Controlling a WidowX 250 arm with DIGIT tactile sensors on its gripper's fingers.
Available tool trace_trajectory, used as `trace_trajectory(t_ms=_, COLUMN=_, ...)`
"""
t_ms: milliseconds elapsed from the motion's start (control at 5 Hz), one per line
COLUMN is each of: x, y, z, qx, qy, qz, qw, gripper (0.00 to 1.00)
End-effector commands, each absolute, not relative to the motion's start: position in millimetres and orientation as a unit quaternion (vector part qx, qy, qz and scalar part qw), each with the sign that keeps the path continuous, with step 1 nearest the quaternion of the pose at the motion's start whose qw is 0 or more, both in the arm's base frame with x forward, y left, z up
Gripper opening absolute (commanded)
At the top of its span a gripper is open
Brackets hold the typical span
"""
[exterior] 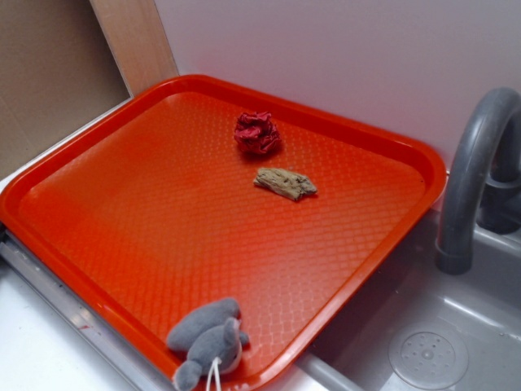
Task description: Grab the wood chip.
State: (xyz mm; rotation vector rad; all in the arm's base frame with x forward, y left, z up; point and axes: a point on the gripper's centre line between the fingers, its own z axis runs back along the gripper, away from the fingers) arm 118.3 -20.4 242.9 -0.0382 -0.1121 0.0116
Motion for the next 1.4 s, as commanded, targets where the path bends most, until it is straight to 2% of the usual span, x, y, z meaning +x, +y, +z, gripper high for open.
trace_trajectory(t_ms=0, x=118.3, y=-20.4, z=242.9, qx=-0.019, qy=-0.056, qz=0.006, qw=0.998, gripper=1.00)
trace_trajectory(t_ms=200, x=138.6, y=-34.8, z=239.8, qx=-0.050, qy=-0.088, qz=-0.092, qw=0.991, gripper=1.00)
trace_trajectory(t_ms=400, x=150.3, y=-55.1, z=234.5, qx=-0.041, qy=-0.107, qz=-0.199, qw=0.973, gripper=1.00)
trace_trajectory(t_ms=600, x=167.0, y=-87.1, z=223.4, qx=-0.049, qy=-0.137, qz=-0.320, qw=0.936, gripper=1.00)
trace_trajectory(t_ms=800, x=180.7, y=-115.9, z=204.9, qx=-0.064, qy=-0.141, qz=-0.434, qw=0.887, gripper=1.00)
trace_trajectory(t_ms=1000, x=192.0, y=-143.8, z=186.4, qx=-0.035, qy=-0.109, qz=-0.537, qw=0.836, gripper=1.00)
trace_trajectory(t_ms=1200, x=205.8, y=-177.5, z=169.1, qx=-0.010, qy=-0.097, qz=-0.591, qw=0.801, gripper=1.00)
